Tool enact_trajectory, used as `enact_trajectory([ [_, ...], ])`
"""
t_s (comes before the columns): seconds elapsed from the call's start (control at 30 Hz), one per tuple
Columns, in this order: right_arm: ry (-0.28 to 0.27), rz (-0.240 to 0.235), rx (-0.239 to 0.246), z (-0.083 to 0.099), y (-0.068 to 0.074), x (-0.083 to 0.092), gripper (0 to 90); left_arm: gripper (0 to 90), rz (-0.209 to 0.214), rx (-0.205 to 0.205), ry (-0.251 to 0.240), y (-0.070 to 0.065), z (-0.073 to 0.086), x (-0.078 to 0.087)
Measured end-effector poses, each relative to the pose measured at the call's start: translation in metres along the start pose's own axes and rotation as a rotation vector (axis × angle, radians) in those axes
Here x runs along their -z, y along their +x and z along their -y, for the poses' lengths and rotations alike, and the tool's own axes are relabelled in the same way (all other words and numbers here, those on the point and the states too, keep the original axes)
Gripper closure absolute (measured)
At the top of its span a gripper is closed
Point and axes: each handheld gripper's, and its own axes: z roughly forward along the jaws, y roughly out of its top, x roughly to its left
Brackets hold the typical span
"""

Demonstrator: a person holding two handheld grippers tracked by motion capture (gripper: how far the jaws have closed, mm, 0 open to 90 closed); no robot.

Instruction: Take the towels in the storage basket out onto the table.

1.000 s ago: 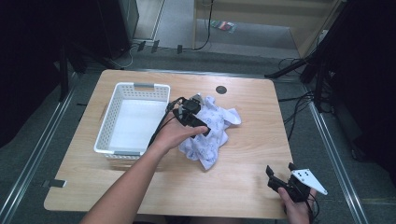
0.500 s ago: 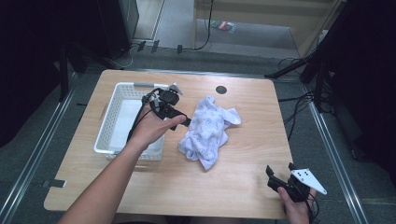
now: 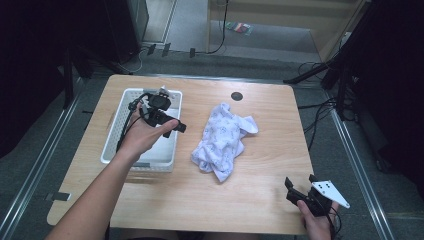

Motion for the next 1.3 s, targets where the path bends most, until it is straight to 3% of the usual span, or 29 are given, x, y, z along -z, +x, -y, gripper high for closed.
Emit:
enact_trajectory([
  [0.23, -0.001, 0.000, -0.003, 0.000, 0.000, 0.000, 13.8, 0.0, -0.035, 0.017, -0.011, 0.021, 0.013, 0.012],
  [0.33, 0.000, 0.004, -0.002, 0.000, 0.000, 0.000, 13.8, 0.0, -0.071, 0.010, -0.028, 0.029, 0.018, 0.021],
  [0.57, -0.002, 0.006, -0.003, 0.000, 0.000, 0.000, 13.8, 0.0, -0.082, 0.029, -0.063, 0.041, 0.030, 0.039],
  [0.97, 0.000, 0.007, -0.007, 0.000, 0.000, 0.001, 13.8, 0.0, -0.103, 0.092, -0.073, 0.078, 0.074, 0.047],
  [1.3, 0.002, 0.009, -0.001, 0.000, 0.000, 0.001, 13.8, 0.0, -0.101, 0.149, -0.120, 0.106, 0.114, 0.060],
])
